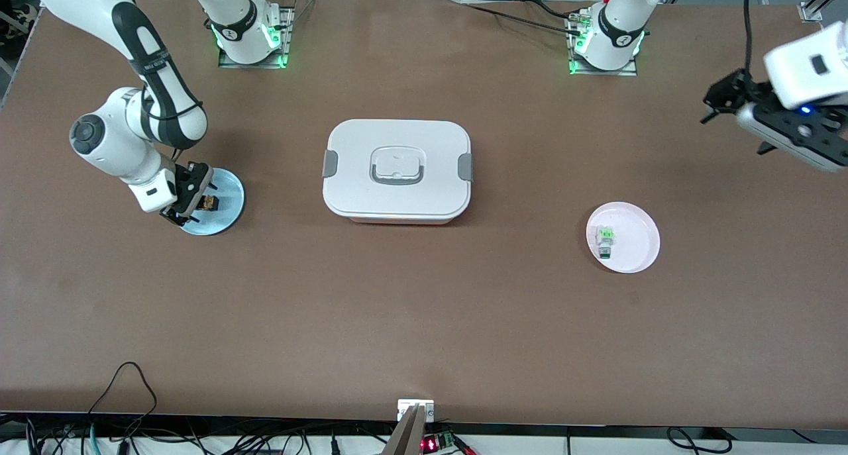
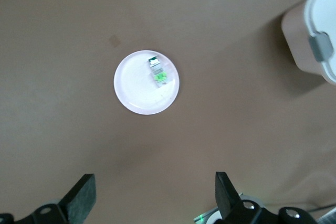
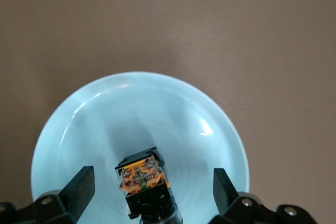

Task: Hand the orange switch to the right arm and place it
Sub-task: 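Open the right gripper and release the switch on the dish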

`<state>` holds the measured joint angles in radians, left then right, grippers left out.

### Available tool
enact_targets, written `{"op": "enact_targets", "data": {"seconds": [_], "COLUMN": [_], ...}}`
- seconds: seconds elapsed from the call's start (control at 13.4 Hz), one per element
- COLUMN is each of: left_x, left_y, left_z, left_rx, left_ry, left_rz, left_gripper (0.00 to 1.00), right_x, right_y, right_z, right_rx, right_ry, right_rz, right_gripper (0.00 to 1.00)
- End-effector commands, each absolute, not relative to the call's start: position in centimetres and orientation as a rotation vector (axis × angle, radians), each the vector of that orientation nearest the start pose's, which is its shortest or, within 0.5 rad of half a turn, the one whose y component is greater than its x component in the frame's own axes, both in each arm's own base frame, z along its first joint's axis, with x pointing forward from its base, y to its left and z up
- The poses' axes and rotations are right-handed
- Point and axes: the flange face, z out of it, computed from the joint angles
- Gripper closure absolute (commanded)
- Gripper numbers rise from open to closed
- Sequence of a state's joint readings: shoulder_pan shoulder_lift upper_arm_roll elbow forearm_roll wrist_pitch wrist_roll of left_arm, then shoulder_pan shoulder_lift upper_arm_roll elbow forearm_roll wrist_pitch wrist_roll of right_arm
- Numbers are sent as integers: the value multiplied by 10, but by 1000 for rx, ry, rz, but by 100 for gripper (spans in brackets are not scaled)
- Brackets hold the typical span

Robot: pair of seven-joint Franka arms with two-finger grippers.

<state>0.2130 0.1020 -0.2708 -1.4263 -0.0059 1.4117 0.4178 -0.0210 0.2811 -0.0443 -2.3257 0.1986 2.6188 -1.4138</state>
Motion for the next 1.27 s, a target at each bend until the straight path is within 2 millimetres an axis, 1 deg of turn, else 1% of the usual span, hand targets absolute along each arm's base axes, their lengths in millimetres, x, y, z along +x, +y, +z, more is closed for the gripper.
{"op": "enact_targets", "data": {"seconds": [0.0, 0.07, 0.22, 0.3, 0.37, 0.6, 0.67, 0.82, 0.9, 0.97, 1.05, 1.2], "left_x": [552, 551, 552, 552, 553, 558, 559, 559, 560, 561, 562, 562], "left_y": [-27, -31, -33, -34, -36, -38, -38, -39, -37, -30, -24, -15], "left_z": [610, 605, 597, 594, 591, 591, 590, 589, 590, 592, 594, 594], "left_rx": [-3126, -3128, -3141, -3142, -3143, -3137, -3138, -3140, -3133, -3133, -3137, -3144], "left_ry": [594, 528, 392, 367, 359, 260, 222, 190, 186, 164, 147, 123], "left_rz": [114, 88, 78, 80, 90, 58, 55, 55, 46, 26, 19, 24], "left_gripper": [0, 0, 0, 0, 0, 0, 0, 0, 0, 0, 0, 0], "right_x": [529, 529, 533, 536, 542, 555, 557, 553, 549, 549, 549, 547], "right_y": [-34, -32, -29, -27, -25, -24, -13, 0, 11, 16, 18, 18], "right_z": [265, 280, 312, 328, 346, 403, 420, 449, 466, 480, 499, 527], "right_rx": [-2643, -2670, -2746, -2769, -2794, -2934, -2956, -3012, -3035, -3053, -3060, -3071], "right_ry": [-1521, -1453, -1286, -1195, -1120, -927, -864, -689, -612, -530, -479, -353], "right_rz": [-109, -107, -99, -70, -34, 141, 175, 183, 182, 196, 220, 259], "right_gripper": [0, 0, 0, 0, 0, 0, 0, 0, 0, 0, 0, 0]}}
